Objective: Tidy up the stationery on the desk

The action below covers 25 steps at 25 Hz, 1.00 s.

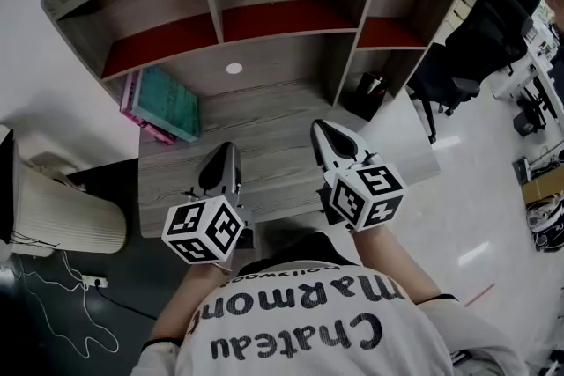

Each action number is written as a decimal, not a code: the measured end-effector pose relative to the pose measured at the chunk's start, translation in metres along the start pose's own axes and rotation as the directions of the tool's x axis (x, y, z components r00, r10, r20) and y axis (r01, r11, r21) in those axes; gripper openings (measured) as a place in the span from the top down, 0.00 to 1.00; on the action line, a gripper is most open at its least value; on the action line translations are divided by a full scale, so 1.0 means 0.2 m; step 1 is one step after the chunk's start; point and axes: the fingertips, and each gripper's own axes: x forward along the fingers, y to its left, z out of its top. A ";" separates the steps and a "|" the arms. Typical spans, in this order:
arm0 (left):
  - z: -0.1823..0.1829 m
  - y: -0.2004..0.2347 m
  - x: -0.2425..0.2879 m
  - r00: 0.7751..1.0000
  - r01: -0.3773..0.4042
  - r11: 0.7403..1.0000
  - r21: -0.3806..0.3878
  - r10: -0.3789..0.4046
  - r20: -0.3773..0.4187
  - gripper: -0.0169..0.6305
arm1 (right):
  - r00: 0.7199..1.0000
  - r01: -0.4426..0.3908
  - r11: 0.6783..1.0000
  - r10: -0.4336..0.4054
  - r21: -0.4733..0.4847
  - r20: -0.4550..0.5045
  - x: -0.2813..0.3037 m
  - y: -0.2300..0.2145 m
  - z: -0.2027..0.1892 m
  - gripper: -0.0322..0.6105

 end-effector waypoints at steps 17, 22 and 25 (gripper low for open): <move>-0.22 0.14 -0.36 0.996 -0.045 0.999 -0.020 0.044 -0.077 0.96 | 0.989 -0.006 1.000 0.005 -0.009 -0.146 -0.17 0.29 -0.39 0.94; -0.27 0.17 -0.41 0.994 -0.053 0.998 -0.024 0.051 -0.092 0.96 | 0.988 0.003 1.000 -0.004 -0.003 -0.157 -0.18 0.32 -0.44 0.94; -0.28 0.19 -0.43 0.994 -0.058 0.998 -0.028 0.056 -0.093 0.96 | 0.987 0.003 1.000 -0.004 -0.006 -0.162 -0.18 0.33 -0.45 0.94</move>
